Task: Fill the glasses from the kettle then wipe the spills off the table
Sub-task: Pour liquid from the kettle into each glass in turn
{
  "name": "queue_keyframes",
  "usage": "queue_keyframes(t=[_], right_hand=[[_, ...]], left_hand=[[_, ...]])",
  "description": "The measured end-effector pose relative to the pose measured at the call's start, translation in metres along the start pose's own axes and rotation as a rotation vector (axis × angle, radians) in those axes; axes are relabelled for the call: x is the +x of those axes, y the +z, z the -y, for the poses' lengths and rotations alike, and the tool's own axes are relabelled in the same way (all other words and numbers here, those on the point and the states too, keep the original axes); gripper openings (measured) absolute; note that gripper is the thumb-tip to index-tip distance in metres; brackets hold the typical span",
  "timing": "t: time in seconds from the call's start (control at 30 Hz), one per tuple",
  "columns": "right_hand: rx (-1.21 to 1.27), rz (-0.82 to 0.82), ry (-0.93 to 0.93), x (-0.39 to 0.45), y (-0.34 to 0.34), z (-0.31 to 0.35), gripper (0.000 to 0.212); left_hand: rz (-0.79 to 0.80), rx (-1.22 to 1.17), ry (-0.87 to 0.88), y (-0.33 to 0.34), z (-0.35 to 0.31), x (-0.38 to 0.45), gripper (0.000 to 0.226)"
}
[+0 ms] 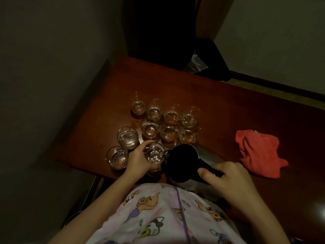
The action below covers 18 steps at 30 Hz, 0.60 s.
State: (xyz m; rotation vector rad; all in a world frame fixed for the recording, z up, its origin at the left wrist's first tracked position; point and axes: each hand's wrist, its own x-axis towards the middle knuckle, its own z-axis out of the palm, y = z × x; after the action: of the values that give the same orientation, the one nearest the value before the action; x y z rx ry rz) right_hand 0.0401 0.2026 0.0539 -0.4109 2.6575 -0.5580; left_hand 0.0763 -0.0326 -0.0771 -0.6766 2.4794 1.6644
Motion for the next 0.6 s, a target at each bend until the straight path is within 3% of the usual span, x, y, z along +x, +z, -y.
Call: queue_keyframes(t=[0.6], right_hand=[[0.037,-0.04,-0.022,-0.0011,0.0037,-0.0039,0.058]], left_hand=[[-0.01,-0.001,-0.005,0.001,-0.0008,-0.0036,0.082]])
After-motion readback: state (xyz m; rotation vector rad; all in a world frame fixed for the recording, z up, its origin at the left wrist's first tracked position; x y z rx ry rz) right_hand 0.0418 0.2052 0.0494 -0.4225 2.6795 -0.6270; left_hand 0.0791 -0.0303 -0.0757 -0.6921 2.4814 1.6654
